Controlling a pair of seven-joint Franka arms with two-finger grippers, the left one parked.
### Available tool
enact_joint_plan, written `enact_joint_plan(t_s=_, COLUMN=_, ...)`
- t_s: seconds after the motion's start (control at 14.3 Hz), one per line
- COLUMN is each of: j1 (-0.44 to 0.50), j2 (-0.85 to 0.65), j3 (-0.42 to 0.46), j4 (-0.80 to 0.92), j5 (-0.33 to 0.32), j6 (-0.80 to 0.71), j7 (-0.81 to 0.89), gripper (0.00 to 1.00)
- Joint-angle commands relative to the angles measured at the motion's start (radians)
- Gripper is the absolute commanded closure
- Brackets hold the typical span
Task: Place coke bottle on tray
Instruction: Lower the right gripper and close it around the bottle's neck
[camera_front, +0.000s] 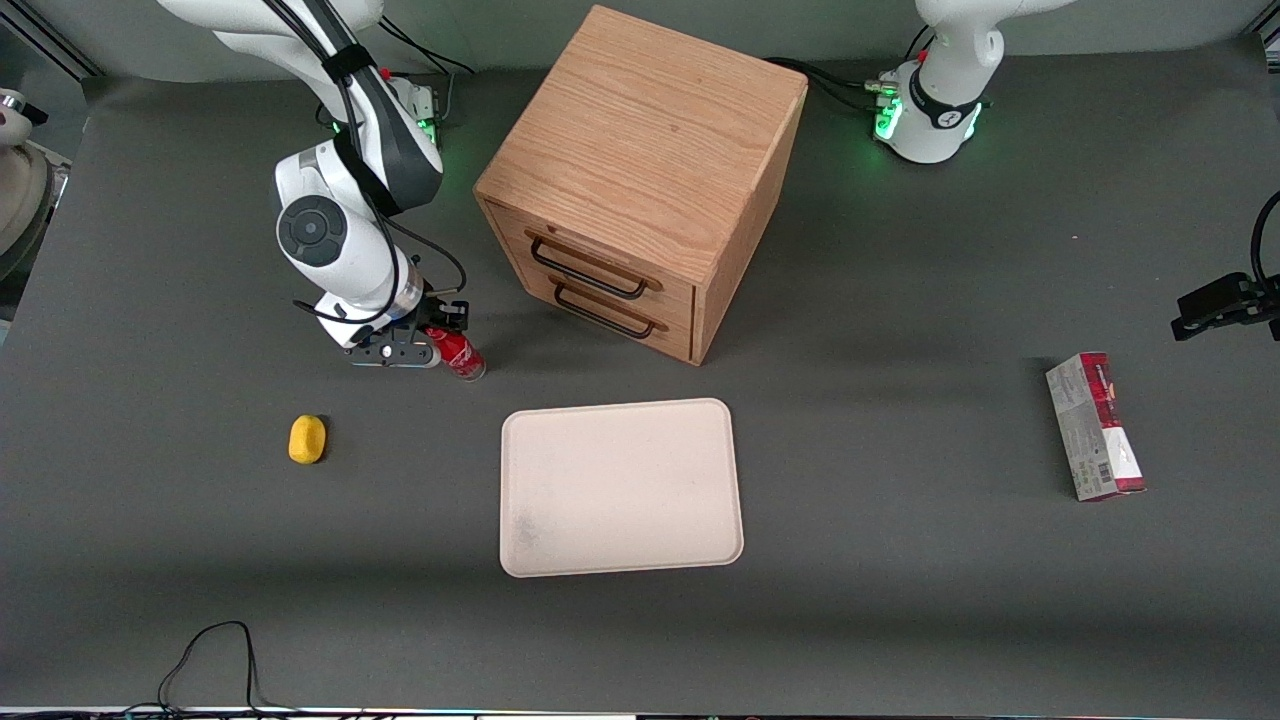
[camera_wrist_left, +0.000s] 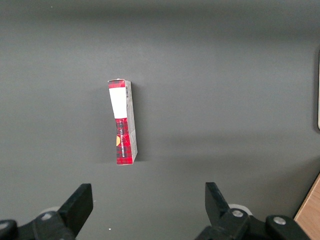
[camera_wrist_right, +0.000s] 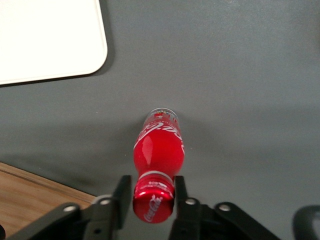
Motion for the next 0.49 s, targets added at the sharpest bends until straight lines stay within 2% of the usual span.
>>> enact_joint_plan(t_s=0.0, j1=0.010, j2=-0.003, j3=-0.006, j4=-0.006, j5=-0.014, j6=0.019, j7=0.014, gripper=1.00)
enact_joint_plan(t_s=0.42, j1=0.010, j2=-0.012, j3=-0.008, j4=0.010, j5=-0.014, j6=-0.010, j7=0.011, gripper=1.00)
